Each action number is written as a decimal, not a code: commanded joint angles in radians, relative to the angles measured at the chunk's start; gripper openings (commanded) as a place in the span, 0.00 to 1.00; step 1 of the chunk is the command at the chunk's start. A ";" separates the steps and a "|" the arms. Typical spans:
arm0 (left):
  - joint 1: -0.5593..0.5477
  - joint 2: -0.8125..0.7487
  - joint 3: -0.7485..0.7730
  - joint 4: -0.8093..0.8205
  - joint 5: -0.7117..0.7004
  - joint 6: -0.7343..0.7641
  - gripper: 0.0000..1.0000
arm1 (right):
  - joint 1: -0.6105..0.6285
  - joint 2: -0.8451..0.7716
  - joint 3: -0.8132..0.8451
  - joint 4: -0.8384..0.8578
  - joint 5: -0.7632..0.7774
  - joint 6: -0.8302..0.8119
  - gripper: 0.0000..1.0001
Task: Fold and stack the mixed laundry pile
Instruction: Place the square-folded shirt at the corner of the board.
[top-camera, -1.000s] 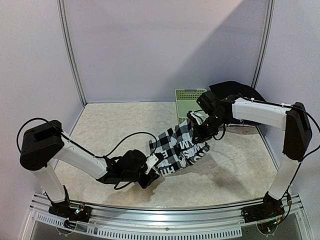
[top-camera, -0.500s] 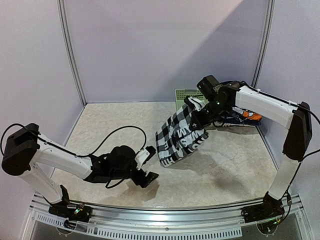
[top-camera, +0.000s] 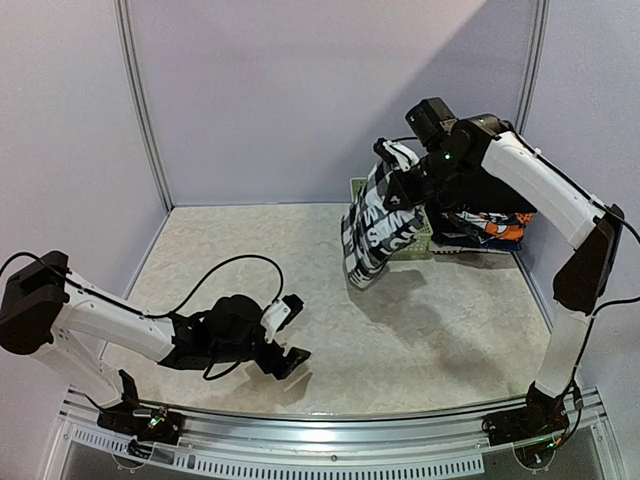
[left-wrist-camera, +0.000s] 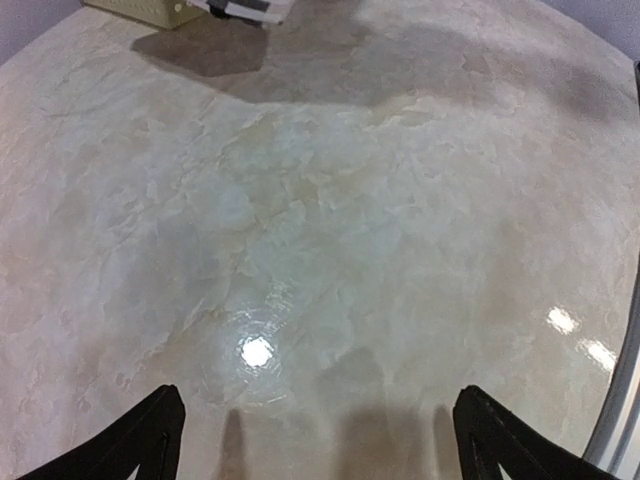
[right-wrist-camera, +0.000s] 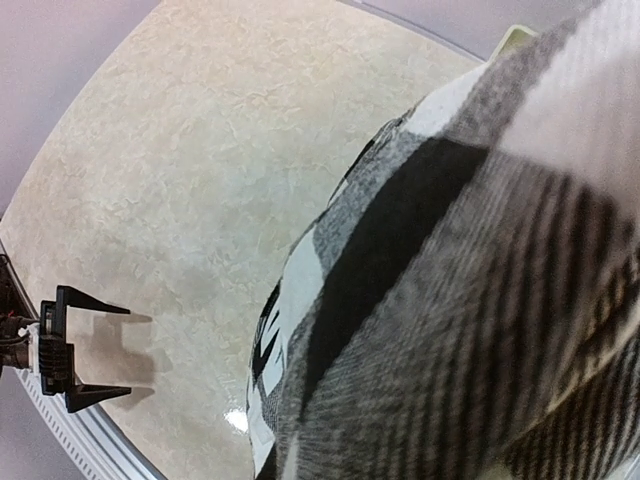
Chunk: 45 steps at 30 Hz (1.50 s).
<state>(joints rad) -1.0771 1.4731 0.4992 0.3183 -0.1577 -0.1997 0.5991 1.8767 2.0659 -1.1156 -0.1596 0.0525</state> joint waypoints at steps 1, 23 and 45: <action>0.000 -0.014 -0.013 0.023 0.024 -0.016 0.95 | -0.032 0.034 0.133 -0.059 0.009 -0.068 0.00; -0.034 0.156 0.157 -0.026 0.091 -0.038 0.93 | -0.352 0.286 0.548 0.140 -0.243 -0.393 0.00; -0.072 0.297 0.319 -0.093 0.113 -0.039 0.91 | -0.782 0.309 0.400 0.069 -0.609 -0.388 0.00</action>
<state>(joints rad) -1.1355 1.7550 0.8059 0.2504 -0.0547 -0.2375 -0.1223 2.1834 2.4481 -1.0248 -0.6979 -0.3447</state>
